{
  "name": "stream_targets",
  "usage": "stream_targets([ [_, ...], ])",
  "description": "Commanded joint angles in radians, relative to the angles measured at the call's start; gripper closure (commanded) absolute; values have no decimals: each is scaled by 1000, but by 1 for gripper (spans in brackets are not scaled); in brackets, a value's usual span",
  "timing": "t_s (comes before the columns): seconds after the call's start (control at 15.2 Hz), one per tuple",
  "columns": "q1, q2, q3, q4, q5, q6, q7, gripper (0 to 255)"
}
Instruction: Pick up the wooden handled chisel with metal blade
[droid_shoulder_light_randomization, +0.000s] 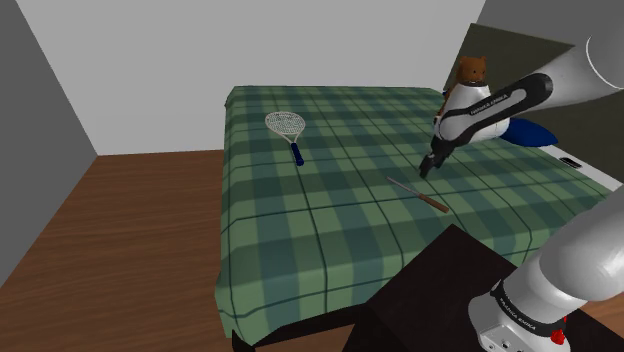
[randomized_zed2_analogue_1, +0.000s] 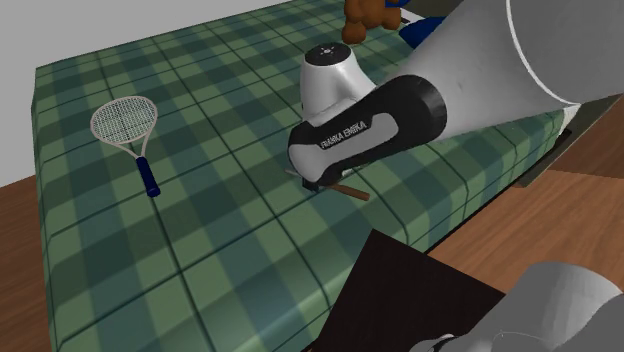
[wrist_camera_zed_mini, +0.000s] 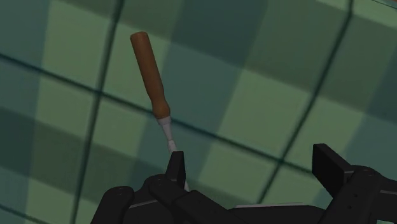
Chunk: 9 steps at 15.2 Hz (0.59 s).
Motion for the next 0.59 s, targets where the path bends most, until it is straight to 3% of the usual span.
stream_targets([
  [0.0, -4, 80, -20, 15, 38, 70, -46, 0],
  [0.26, -34, 257, -18, 88, 174, 175, -172, 0],
  [0.53, -114, 426, 40, 184, 306, 248, -293, 0],
])
